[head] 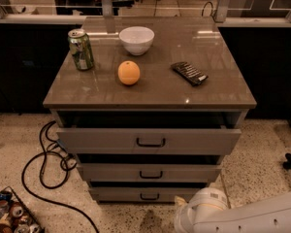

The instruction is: Open bottom drawer

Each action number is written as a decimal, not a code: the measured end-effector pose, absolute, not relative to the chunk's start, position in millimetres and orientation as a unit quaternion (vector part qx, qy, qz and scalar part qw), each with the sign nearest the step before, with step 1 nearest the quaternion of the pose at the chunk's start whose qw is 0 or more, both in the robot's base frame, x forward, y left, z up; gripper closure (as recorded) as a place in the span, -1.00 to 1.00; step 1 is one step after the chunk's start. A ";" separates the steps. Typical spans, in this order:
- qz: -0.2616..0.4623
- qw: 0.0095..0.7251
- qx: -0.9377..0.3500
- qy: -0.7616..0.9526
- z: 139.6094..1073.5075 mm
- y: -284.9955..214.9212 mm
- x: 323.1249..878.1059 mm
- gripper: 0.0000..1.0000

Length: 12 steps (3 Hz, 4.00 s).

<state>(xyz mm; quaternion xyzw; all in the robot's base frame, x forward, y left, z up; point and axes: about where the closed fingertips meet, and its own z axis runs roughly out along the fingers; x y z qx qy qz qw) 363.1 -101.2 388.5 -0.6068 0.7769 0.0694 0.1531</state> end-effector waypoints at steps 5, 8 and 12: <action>0.087 0.154 -0.591 0.787 266.9 -54.8 425.7 -1.00; 0.087 0.158 -0.600 0.779 228.7 -34.3 457.4 -1.00; 0.082 0.165 -0.627 0.756 189.8 7.6 451.9 -1.00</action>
Offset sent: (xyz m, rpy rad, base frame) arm 0.0370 0.0408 -0.1084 0.0105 0.0623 -0.0366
